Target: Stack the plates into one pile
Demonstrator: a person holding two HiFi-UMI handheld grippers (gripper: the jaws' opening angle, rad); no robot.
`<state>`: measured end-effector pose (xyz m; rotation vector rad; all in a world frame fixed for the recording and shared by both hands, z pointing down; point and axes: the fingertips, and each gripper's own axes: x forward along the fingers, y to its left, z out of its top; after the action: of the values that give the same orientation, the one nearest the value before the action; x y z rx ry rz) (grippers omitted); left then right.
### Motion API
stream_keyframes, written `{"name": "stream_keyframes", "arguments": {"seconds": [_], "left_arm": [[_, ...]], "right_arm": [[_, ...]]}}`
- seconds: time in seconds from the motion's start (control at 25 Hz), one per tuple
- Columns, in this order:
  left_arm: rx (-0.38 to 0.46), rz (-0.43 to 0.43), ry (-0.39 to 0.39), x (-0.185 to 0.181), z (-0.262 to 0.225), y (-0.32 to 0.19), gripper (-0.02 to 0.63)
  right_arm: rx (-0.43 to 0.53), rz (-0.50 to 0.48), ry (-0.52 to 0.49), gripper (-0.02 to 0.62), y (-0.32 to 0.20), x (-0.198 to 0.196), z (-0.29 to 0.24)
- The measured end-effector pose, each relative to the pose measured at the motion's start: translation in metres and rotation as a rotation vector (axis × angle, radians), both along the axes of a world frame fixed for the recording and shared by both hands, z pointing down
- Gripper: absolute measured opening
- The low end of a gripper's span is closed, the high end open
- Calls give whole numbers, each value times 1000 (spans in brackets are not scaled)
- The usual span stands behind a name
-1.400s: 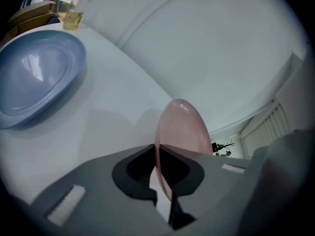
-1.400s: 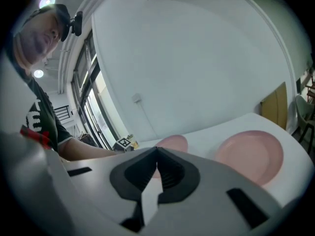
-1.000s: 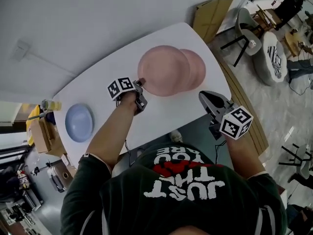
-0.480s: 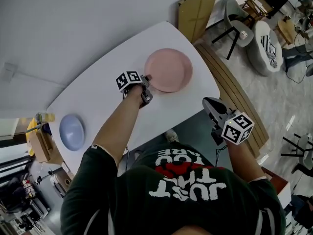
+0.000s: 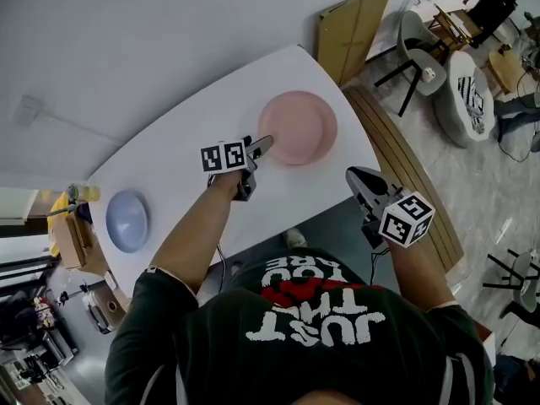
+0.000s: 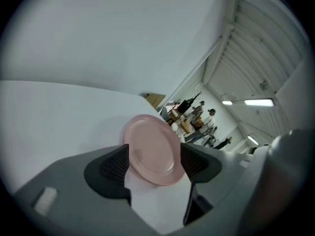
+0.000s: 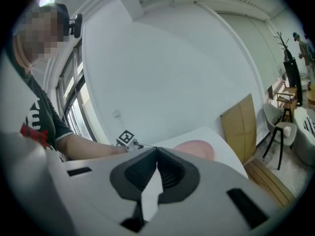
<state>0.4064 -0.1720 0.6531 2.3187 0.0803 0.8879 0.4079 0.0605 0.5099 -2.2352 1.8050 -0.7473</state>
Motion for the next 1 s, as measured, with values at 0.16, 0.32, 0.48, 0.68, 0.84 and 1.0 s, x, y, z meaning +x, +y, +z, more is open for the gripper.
{"name": "stream_keyframes", "arguments": {"seconds": [0.16, 0.32, 0.48, 0.68, 0.84, 1.0], "left_arm": [[-11, -11, 251, -45, -60, -1, 214], [37, -80, 396, -105, -101, -21, 62], [15, -128, 488, -169, -123, -30, 8], [3, -145, 541, -202, -140, -11, 6], [59, -193, 542, -179, -137, 23, 6], [111, -286, 526, -116, -133, 56, 6]], "right_arm": [[-1, -35, 21, 5, -14, 1, -7], [-10, -40, 52, 5, -30, -5, -19], [-25, -53, 85, 5, -49, -24, -38], [-13, -122, 129, 5, -59, -21, -65], [30, -174, 143, 5, -48, 20, -72], [84, -263, 140, 5, -31, 82, -74]]}}
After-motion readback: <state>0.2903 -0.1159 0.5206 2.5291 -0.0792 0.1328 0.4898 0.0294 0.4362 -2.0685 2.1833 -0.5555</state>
